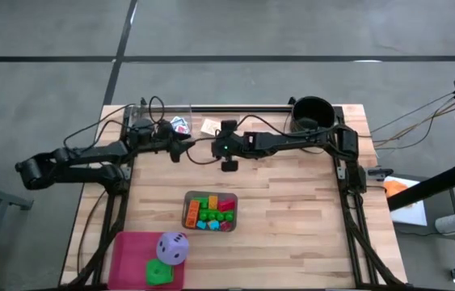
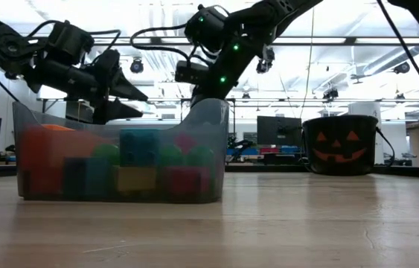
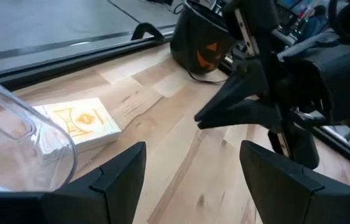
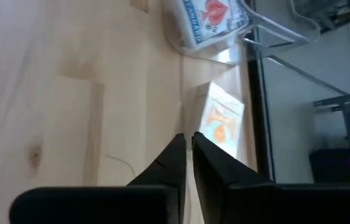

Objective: Pick & Place Toys
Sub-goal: Put the yellow playing card into the transparent bin

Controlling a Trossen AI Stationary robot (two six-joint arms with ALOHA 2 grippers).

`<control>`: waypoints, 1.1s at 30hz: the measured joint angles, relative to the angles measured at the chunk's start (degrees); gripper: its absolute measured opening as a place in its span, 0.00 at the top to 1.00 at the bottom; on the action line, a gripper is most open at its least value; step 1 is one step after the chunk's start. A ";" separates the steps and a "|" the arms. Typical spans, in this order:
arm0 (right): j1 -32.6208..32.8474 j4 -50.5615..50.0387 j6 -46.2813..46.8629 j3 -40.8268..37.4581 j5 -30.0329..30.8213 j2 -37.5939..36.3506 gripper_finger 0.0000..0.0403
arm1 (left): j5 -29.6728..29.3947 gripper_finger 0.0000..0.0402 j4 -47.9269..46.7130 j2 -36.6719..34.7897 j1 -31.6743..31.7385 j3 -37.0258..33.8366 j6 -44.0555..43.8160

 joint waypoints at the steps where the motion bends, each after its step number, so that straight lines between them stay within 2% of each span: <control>1: -0.13 -0.25 0.03 0.03 -0.31 0.00 0.94 | 0.25 0.34 0.07 0.00 0.00 0.00 0.62; 5: -1.10 -1.46 1.72 0.79 -0.39 -0.01 0.92 | 1.12 0.34 0.04 0.00 -0.04 -0.06 5.00; 9: -2.43 -1.43 3.81 1.34 -0.41 -0.02 0.79 | 1.70 0.34 -0.14 0.00 -0.04 -0.13 11.31; 15: -4.79 -1.65 4.67 2.16 -1.07 -0.02 0.48 | 1.70 0.34 -0.09 -0.26 -0.02 -0.13 17.86; 20: -8.02 -1.68 5.07 3.69 -2.66 -0.02 0.20 | 1.70 0.34 -0.13 -1.15 -0.02 -0.15 18.79; 24: -11.11 -2.94 7.67 5.32 -6.34 -0.02 0.04 | 3.25 0.34 -0.22 -3.34 -0.03 -0.17 18.59; 26: -12.72 -2.96 9.00 5.97 -9.45 0.04 0.02 | 4.86 0.34 -0.16 -5.09 -0.04 -0.15 18.26; 33: -16.86 -6.48 12.05 12.26 -20.61 4.48 0.06 | 7.71 0.34 -1.99 -10.87 -0.04 -0.17 16.62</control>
